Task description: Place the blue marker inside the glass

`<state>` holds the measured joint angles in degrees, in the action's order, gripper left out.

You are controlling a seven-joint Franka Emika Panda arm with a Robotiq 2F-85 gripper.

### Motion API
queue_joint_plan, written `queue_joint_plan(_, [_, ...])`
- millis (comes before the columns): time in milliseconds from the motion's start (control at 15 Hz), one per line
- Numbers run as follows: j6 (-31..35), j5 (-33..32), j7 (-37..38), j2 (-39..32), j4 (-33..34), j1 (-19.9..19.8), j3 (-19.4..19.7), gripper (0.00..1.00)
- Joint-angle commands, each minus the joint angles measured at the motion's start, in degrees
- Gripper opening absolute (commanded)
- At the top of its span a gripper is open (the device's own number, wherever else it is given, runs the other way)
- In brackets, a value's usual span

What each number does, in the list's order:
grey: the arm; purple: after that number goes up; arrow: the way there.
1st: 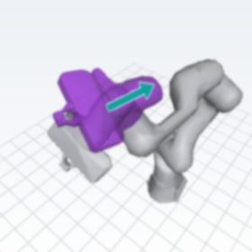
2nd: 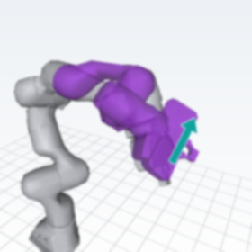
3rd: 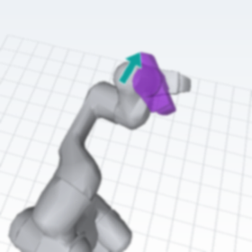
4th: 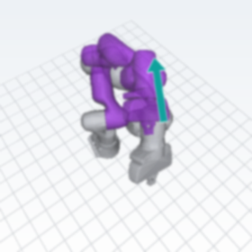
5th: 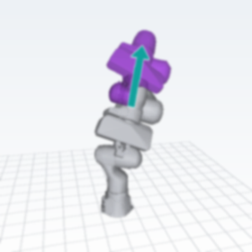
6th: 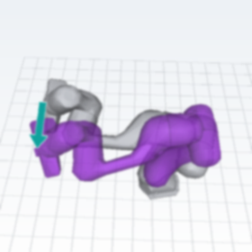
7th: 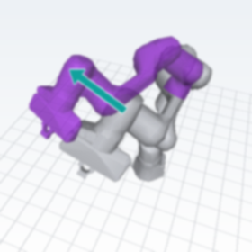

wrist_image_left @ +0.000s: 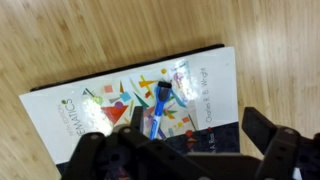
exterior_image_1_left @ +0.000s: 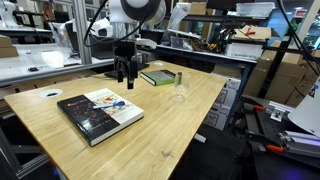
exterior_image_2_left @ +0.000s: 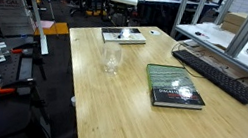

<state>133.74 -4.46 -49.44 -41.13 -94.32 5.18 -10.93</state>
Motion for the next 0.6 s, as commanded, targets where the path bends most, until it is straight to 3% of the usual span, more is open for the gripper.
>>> queue_joint_plan(0, [-3.1,-1.6,5.3,-3.3,4.2,1.4,1.3,1.00])
queue_joint_plan(400, [-3.1,-2.1,9.8,-8.5,8.4,2.3,0.8,1.00])
queue_joint_plan(533, [-3.2,-2.2,8.3,-9.5,9.3,1.9,-0.1,1.00])
